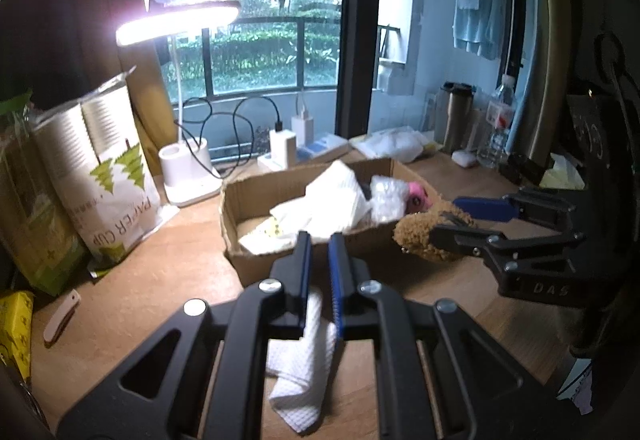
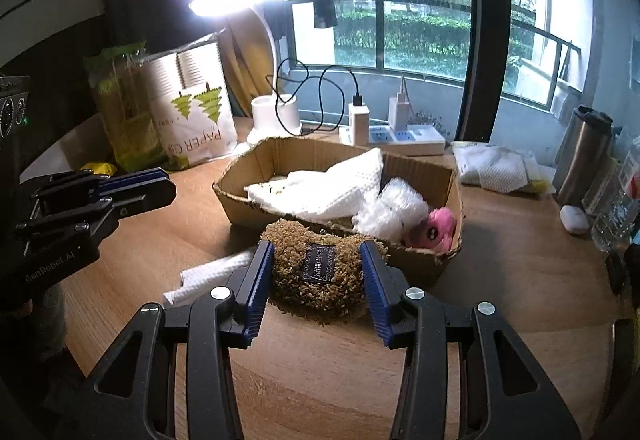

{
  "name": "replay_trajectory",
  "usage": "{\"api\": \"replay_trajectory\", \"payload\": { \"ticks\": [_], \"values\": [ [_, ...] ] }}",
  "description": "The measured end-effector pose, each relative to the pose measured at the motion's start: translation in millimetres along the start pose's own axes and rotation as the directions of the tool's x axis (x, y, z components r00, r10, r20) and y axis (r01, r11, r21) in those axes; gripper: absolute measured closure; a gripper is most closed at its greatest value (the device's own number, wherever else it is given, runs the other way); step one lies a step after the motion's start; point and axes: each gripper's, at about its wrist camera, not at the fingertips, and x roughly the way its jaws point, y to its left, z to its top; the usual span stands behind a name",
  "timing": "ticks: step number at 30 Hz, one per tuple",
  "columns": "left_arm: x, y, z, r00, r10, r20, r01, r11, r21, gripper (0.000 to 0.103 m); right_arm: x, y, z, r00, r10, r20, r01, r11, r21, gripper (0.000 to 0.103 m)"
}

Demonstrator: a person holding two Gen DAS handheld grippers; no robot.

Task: Organize soft objects
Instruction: 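Lift the paper towel and brown pouch toward the cardboard box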

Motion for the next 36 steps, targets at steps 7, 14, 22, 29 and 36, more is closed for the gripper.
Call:
{"api": "replay_trajectory", "payload": {
  "ticks": [7,14,22,29,36],
  "values": [
    [-1.6,6.9,14.5,0.999,0.008,0.031,-0.007,1.0,-0.02,0.094,-6.1,-5.2,12.2,1.0,-0.008,0.028,0.008,1.0,-0.001,0.057],
    [28.1,11.6,-5.2,0.995,0.004,-0.097,-0.005,1.0,-0.018,0.089,-3.0,-9.6,13.5,1.0,-0.005,0.031,0.004,1.0,0.007,0.057],
    [67.2,15.5,-54.6,0.967,0.054,-0.247,-0.059,0.998,-0.011,0.035,6.9,-11.8,-0.8,1.0,0.003,-0.007,-0.003,1.0,0.023,0.057],
    [86.0,10.0,-77.8,0.939,0.071,-0.337,-0.063,0.997,0.033,0.034,7.6,-12.5,-3.6,1.0,0.003,-0.01,-0.002,1.0,0.029,0.057],
    [89.7,4.2,-89.3,0.935,0.043,-0.351,-0.024,0.998,0.057,0.051,7.0,-11.8,-3.9,1.0,0.003,-0.01,-0.003,1.0,0.029,0.057]
  ]
}}
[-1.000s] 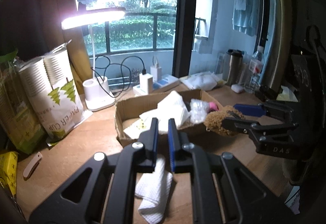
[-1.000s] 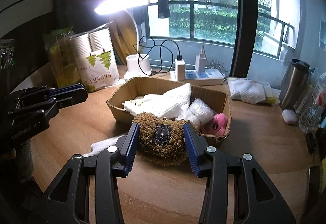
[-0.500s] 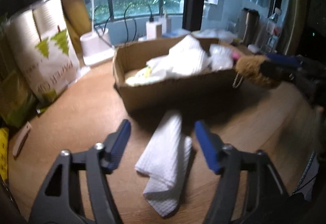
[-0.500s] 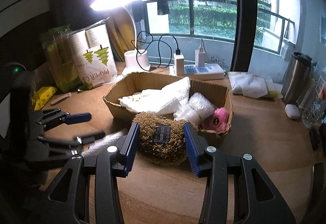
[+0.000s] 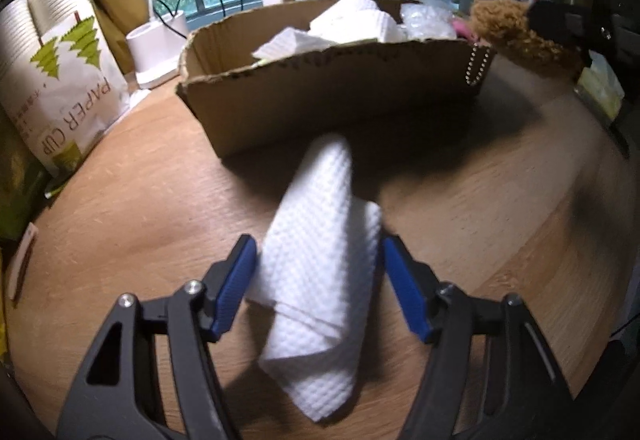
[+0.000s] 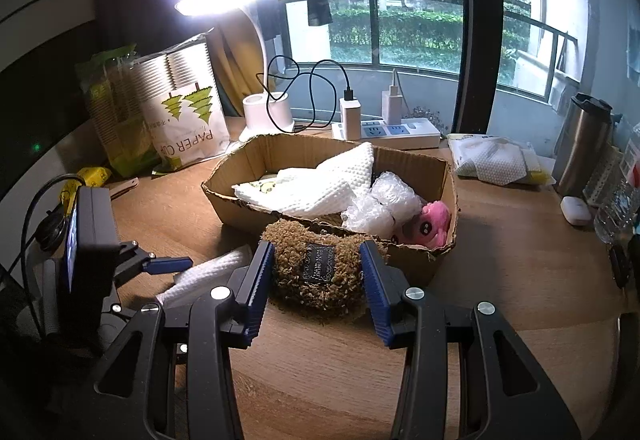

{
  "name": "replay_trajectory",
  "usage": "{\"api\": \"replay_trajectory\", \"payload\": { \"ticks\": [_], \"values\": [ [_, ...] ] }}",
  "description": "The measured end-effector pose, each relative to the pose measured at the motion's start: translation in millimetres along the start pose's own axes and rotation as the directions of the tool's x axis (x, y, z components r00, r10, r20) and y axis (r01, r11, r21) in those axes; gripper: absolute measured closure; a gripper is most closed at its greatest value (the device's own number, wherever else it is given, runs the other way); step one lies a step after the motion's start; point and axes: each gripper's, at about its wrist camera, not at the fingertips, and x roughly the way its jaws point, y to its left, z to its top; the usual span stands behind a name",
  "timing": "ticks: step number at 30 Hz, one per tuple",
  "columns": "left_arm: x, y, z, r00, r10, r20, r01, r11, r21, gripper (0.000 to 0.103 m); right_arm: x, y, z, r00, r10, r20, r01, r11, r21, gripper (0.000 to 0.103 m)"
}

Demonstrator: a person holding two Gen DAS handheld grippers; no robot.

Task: Organize soft objects
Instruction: 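Lift the paper towel and brown pouch toward the cardboard box, then lower the paper towel and brown pouch into the cardboard box and release both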

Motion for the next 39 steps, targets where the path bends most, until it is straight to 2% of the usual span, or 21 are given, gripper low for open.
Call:
{"api": "replay_trajectory", "payload": {
  "ticks": [1,2,3,4,11,15,20,27,36,39],
  "values": [
    [-1.2,0.5,0.7,1.0,-0.001,0.005,0.001,1.0,-0.003,0.066,-0.5,0.3,0.1,1.0,-0.001,0.0,0.001,1.0,0.0,0.057],
    [-1.7,0.9,1.5,1.0,0.006,0.005,-0.006,1.0,-0.004,0.07,-0.5,0.2,0.1,1.0,-0.001,0.0,0.001,1.0,0.001,0.057],
    [-2.4,1.4,2.3,1.0,0.011,0.007,-0.011,1.0,-0.003,0.08,-0.6,0.2,0.2,1.0,-0.001,0.001,0.001,1.0,0.001,0.057],
    [-4.3,2.4,3.1,1.0,0.01,0.014,-0.01,1.0,-0.008,0.083,-0.7,0.5,0.5,1.0,-0.002,0.002,0.002,1.0,0.001,0.057],
    [-39.4,10.1,15.4,0.991,-0.041,0.127,0.05,0.996,-0.07,0.084,-2.6,2.3,2.8,1.0,-0.001,0.01,0.001,1.0,-0.005,0.057],
    [-65.6,16.8,28.6,0.975,-0.057,0.214,0.08,0.992,-0.1,0.084,-2.7,3.4,5.4,1.0,-0.002,0.014,0.002,1.0,-0.009,0.057],
    [-87.5,27.0,46.2,0.953,-0.043,0.299,0.084,0.988,-0.127,0.084,-4.4,4.9,9.8,1.0,-0.005,0.024,0.005,1.0,-0.011,0.057],
    [-95.0,41.7,57.3,0.937,-0.034,0.348,0.094,0.983,-0.157,0.084,-5.1,7.7,19.2,0.999,-0.009,0.042,0.01,1.0,-0.02,0.057],
    [-99.3,58.2,84.8,0.905,-0.013,0.425,0.095,0.981,-0.171,0.084,4.3,3.9,34.0,0.998,-0.018,0.064,0.02,1.0,-0.02,0.057],
    [-93.1,63.0,94.8,0.901,-0.006,0.433,0.09,0.981,-0.174,0.084,8.5,1.8,38.9,0.997,-0.018,0.069,0.019,1.0,-0.019,0.057]
  ]
}}
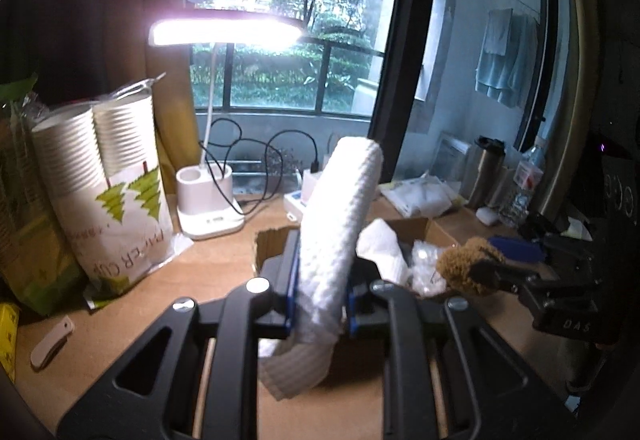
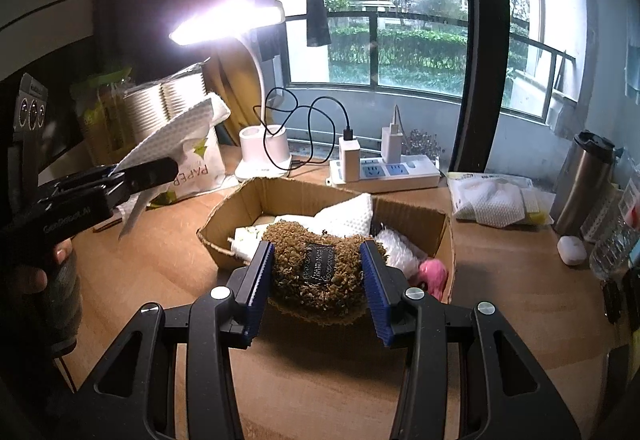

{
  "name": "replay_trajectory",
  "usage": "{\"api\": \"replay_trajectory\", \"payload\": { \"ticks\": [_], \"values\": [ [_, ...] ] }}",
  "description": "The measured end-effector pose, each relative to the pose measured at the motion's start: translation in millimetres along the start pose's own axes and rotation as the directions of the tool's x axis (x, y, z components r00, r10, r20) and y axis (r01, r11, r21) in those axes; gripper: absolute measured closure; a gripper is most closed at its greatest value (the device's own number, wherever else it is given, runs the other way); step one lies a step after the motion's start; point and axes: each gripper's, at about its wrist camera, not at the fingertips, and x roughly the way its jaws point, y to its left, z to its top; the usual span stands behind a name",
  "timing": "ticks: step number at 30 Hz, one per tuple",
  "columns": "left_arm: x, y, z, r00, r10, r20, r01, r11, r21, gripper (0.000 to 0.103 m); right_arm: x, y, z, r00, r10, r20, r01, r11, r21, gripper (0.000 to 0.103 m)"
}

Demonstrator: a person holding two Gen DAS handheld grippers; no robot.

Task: Organize soft objects
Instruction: 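Lower the paper towel and brown pouch into the cardboard box and release both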

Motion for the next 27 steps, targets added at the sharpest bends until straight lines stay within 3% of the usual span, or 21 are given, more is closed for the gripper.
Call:
{"api": "replay_trajectory", "payload": {
  "ticks": [10,17,21,22,24,27],
  "values": [
    [44.2,10.0,0.2,0.999,0.006,-0.046,-0.007,1.0,-0.017,0.084,26.4,-8.1,10.1,1.0,0.009,-0.026,-0.009,1.0,-0.005,0.057],
    [88.4,21.6,-10.8,0.99,0.032,-0.136,-0.039,0.998,-0.048,0.082,45.8,-16.5,13.5,0.999,0.006,-0.05,-0.006,1.0,0.004,0.057],
    [108.5,25.7,-20.0,0.977,0.067,-0.2,-0.079,0.995,-0.053,0.07,53.3,-19.8,13.7,0.998,0.002,-0.062,-0.001,1.0,0.012,0.057],
    [110.1,26.1,-21.3,0.976,0.072,-0.207,-0.084,0.995,-0.051,0.063,54.8,-20.5,14.1,0.998,0.002,-0.065,-0.001,1.0,0.014,0.057],
    [108.5,25.9,-21.6,0.978,0.043,-0.205,-0.055,0.997,-0.055,0.05,58.7,-20.6,14.7,0.998,0.003,-0.07,-0.002,1.0,0.015,0.057],
    [101.9,23.0,-19.3,0.98,0.05,-0.19,-0.059,0.997,-0.042,0.044,63.5,-18.6,16.1,0.997,0.006,-0.073,-0.005,1.0,0.014,0.057]
  ]
}}
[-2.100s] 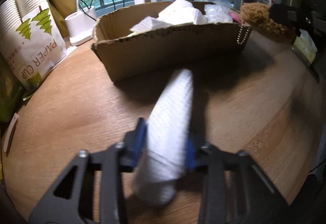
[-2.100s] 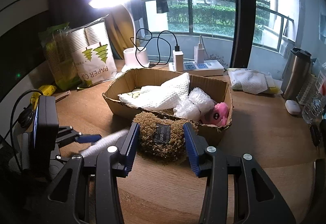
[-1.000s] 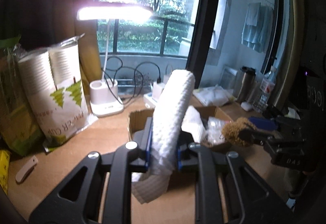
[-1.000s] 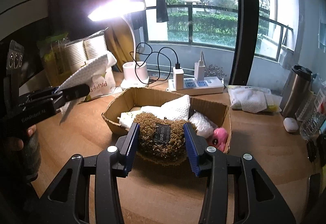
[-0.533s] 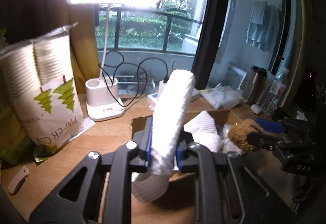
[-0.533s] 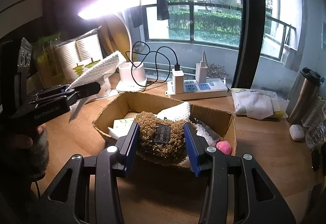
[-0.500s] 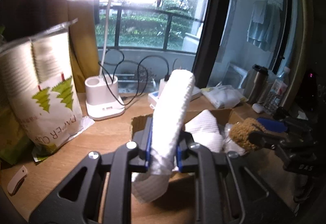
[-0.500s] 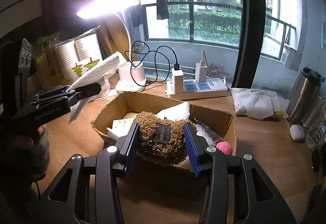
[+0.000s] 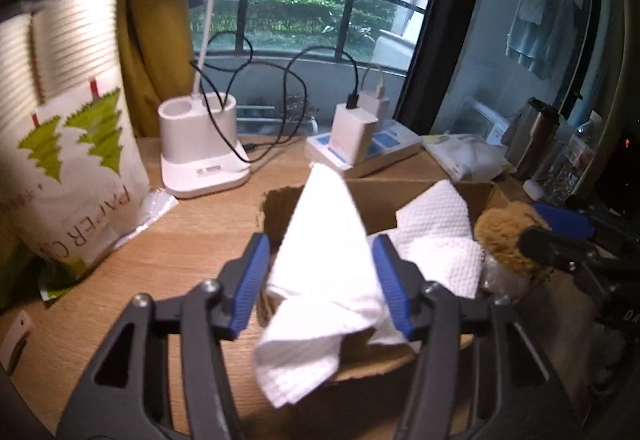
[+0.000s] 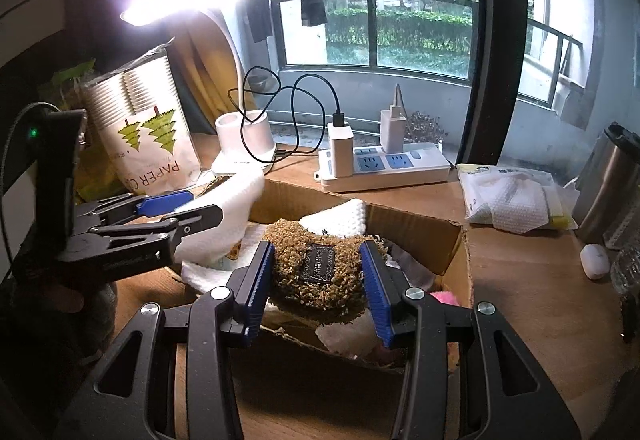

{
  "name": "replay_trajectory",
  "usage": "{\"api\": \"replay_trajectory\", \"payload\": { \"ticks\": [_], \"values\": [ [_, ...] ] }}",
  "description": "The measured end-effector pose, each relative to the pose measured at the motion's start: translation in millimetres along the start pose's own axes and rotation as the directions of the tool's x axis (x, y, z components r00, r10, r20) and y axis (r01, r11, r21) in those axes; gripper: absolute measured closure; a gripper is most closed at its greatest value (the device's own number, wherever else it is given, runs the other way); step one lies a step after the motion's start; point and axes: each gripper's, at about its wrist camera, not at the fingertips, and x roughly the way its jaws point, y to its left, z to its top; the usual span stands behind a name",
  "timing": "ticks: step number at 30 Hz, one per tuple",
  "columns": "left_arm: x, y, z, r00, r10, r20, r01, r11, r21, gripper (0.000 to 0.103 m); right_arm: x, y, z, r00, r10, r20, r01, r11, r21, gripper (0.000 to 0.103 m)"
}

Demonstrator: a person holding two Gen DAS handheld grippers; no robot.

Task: Organize soft objects
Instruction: 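Lower the paper towel and brown pouch into the cardboard box and release both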

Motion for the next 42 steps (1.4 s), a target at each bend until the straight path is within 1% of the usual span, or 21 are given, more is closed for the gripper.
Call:
{"api": "replay_trajectory", "payload": {
  "ticks": [1,4,6,8,11,15,17,22,29,35,42],
  "values": [
    [-2.5,0.1,0.1,1.0,-0.001,0.003,0.001,1.0,0.0,0.042,1.9,1.8,0.8,1.0,0.003,-0.001,-0.003,1.0,-0.002,0.057],
    [-11.9,4.2,0.1,1.0,-0.006,0.018,0.006,1.0,-0.012,0.04,4.9,5.8,2.8,1.0,0.01,0.002,-0.01,1.0,-0.003,0.057],
    [-17.9,8.9,-0.3,0.999,0.01,0.034,-0.009,1.0,-0.016,0.039,7.1,9.4,3.7,1.0,0.014,0.002,-0.014,1.0,-0.006,0.057],
    [-16.9,15.0,-2.3,0.999,0.036,0.033,-0.035,0.999,-0.023,0.039,10.8,13.8,4.4,1.0,0.02,-0.002,-0.02,1.0,-0.011,0.057],
    [-2.6,28.7,-8.5,0.997,0.074,-0.023,-0.075,0.996,-0.053,0.039,15.4,19.8,4.8,0.999,0.032,-0.006,-0.032,0.999,-0.016,0.057],
    [17.8,36.3,-20.3,0.989,0.108,-0.098,-0.113,0.992,-0.054,0.039,20.5,25.7,6.0,0.999,0.048,-0.007,-0.048,0.999,-0.021,0.057],
    [22.2,36.0,-23.5,0.988,0.107,-0.115,-0.113,0.993,-0.046,0.039,25.0,27.8,6.2,0.998,0.054,-0.013,-0.054,0.998,-0.026,0.057],
    [21.8,38.0,-26.6,0.988,0.095,-0.118,-0.102,0.993,-0.054,0.038,40.8,30.0,5.8,0.998,0.06,-0.036,-0.061,0.998,-0.027,0.057],
    [18.4,40.1,-26.9,0.991,0.071,-0.116,-0.08,0.994,-0.072,0.038,60.1,30.3,10.2,0.997,0.065,-0.027,-0.066,0.998,-0.004,0.056],
    [9.2,40.0,-27.0,0.993,0.063,-0.104,-0.071,0.995,-0.074,0.038,83.9,37.0,10.4,0.998,0.022,-0.056,-0.024,0.999,-0.026,0.053],
    [-8.8,38.8,-23.4,0.997,0.051,-0.059,-0.056,0.995,-0.079,0.038,78.4,41.4,14.0,0.999,0.009,-0.044,-0.01,0.999,-0.035,0.044]
  ]
}}
